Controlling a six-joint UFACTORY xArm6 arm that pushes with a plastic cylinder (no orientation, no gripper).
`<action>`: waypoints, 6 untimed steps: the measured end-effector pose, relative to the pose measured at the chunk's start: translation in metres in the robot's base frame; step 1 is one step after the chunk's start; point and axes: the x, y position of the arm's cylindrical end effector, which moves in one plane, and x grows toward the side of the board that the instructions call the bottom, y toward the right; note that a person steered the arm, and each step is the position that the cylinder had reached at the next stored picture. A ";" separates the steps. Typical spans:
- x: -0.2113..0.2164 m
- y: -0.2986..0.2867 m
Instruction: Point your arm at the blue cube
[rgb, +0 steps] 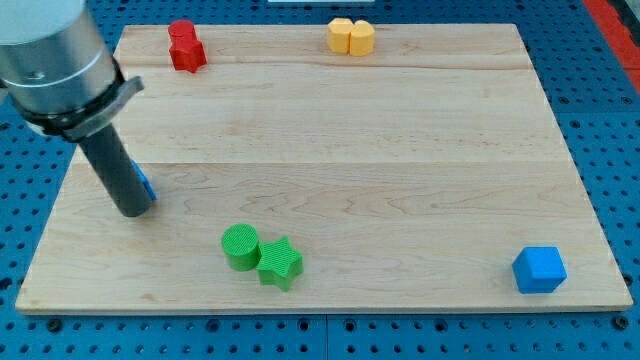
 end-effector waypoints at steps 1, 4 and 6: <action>-0.019 -0.002; -0.052 0.103; -0.047 0.240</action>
